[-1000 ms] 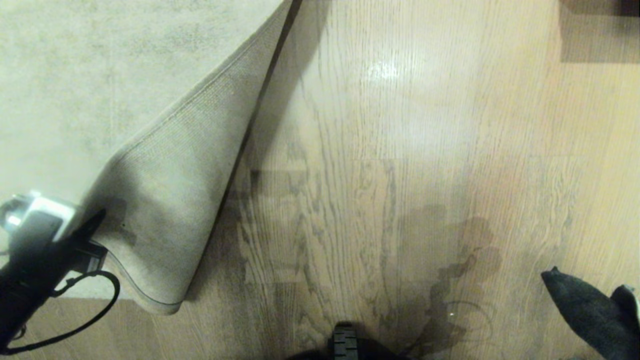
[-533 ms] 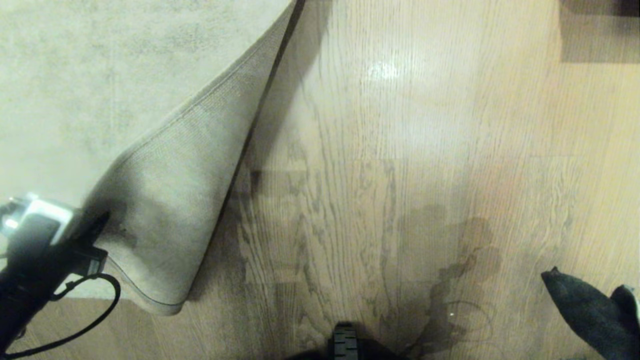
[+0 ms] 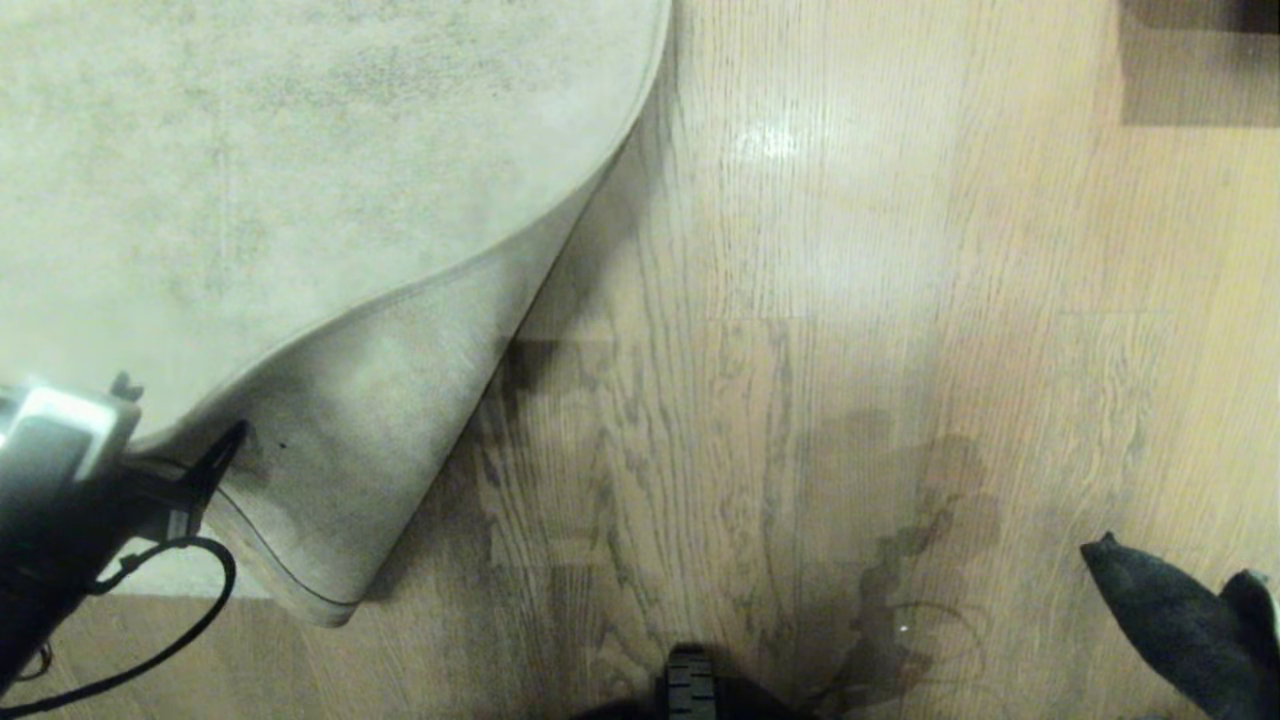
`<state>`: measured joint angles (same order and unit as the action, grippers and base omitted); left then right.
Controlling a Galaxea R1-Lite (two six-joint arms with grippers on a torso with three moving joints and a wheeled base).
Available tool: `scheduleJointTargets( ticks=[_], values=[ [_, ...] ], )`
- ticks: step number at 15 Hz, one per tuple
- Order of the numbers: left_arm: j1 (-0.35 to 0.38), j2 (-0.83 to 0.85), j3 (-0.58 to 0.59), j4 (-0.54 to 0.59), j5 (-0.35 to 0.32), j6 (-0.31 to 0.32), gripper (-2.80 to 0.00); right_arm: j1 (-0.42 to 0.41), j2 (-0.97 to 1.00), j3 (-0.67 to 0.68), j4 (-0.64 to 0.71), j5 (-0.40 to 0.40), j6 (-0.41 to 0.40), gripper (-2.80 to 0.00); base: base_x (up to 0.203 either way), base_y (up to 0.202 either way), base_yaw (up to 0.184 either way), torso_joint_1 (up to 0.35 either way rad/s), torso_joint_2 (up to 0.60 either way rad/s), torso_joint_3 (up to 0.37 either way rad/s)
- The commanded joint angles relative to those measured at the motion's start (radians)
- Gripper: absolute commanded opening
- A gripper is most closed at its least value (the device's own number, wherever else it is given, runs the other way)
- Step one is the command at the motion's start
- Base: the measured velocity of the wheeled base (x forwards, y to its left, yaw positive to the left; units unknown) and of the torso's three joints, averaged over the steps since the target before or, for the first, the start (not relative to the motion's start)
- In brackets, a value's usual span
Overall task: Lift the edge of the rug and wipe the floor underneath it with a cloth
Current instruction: Lay down the carpet
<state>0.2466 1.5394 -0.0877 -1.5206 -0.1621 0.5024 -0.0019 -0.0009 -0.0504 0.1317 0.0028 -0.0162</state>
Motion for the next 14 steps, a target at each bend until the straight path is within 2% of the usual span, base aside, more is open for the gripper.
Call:
scheduleJointTargets(
  ticks=[1, 6, 14],
  values=[
    [-0.001, -0.064, -0.006, -0.049, 0.000, -0.019, 0.00, 0.000, 0.002, 0.000, 0.000, 0.000, -0.001, -2.80, 0.000, 0.000, 0.000, 0.000, 0.00, 0.000],
    [-0.020, -0.170, -0.075, -0.049, 0.000, -0.067, 0.00, -0.001, 0.002, 0.000, 0.000, 0.000, -0.001, -2.80, 0.000, 0.000, 0.000, 0.000, 0.00, 0.000],
    [-0.036, -0.274, 0.000, -0.049, 0.000, -0.088, 0.00, 0.000, 0.002, 0.000, 0.000, 0.000, -0.001, -2.80, 0.000, 0.000, 0.000, 0.000, 0.00, 0.000]
  ],
)
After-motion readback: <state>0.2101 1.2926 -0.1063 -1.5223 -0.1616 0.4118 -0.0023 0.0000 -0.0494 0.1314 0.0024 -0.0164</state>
